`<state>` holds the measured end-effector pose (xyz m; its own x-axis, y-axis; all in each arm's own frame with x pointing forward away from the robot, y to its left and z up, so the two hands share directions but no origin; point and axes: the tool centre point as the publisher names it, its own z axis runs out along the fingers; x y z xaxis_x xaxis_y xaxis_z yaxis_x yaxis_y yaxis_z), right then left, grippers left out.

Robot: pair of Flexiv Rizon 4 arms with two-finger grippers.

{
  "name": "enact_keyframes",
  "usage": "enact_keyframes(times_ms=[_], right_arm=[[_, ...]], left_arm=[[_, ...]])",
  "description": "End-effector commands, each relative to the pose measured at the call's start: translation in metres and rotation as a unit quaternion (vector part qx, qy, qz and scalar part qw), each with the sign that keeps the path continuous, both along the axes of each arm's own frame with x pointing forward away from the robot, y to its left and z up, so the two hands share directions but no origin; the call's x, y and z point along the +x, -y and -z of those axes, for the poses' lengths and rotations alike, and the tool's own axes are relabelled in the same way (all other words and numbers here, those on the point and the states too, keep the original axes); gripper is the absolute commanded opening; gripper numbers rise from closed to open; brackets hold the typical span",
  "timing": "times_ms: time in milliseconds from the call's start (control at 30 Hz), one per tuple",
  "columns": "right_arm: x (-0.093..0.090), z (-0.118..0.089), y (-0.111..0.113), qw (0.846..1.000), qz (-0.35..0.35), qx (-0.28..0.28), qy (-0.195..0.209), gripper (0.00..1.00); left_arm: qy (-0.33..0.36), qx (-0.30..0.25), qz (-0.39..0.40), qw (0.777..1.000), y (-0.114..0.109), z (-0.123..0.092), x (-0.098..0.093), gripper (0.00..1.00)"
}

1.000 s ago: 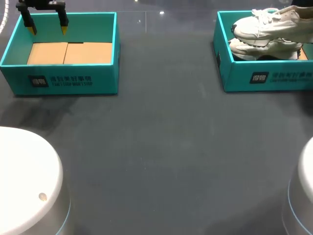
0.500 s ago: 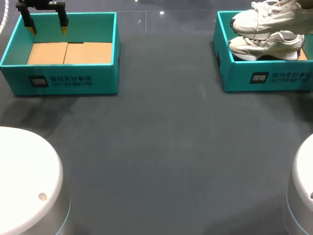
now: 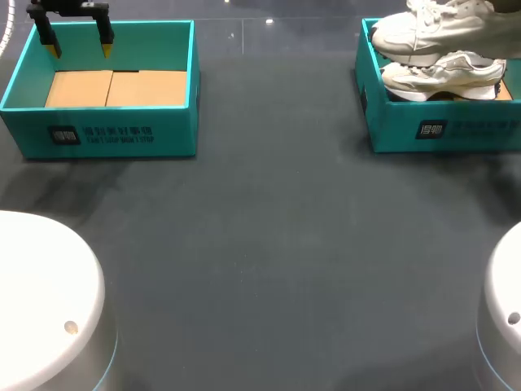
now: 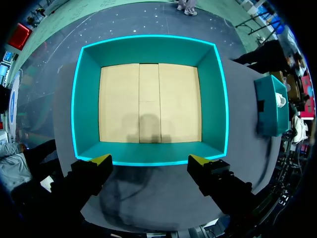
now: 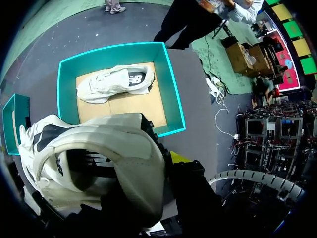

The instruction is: Take the shoe out of the shoebox, open the shoe tongue, remove and reinsert the insole, then place the shoe into the shoebox

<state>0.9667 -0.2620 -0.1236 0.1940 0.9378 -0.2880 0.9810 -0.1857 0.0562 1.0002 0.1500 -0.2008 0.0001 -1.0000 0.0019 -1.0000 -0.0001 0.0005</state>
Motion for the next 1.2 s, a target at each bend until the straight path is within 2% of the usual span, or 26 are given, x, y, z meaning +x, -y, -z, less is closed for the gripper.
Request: enact_keyframes(times_ms=[33,700,1033,1200], right_arm=[[-0.037,-0.001,-0.021,0.999,-0.009,-0.011,0.03,0.0],[-0.137,0.018,-0.132,0.999,-0.01,-0.018,0.035,0.0],[-0.174,0.029,-0.175,0.999,-0.009,-0.005,0.03,0.0],[-0.176,0.031,-0.178,1.0,-0.008,-0.004,0.027,0.0]], left_arm=[[0.0,0.001,0.0,1.0,0.0,0.0,0.0,1.0],[0.0,0.001,0.0,1.0,0.0,0.0,0.0,1.0],[0.0,0.001,0.0,1.0,0.0,0.0,0.0,1.0],[0.0,0.001,0.0,1.0,0.0,0.0,0.0,1.0]])
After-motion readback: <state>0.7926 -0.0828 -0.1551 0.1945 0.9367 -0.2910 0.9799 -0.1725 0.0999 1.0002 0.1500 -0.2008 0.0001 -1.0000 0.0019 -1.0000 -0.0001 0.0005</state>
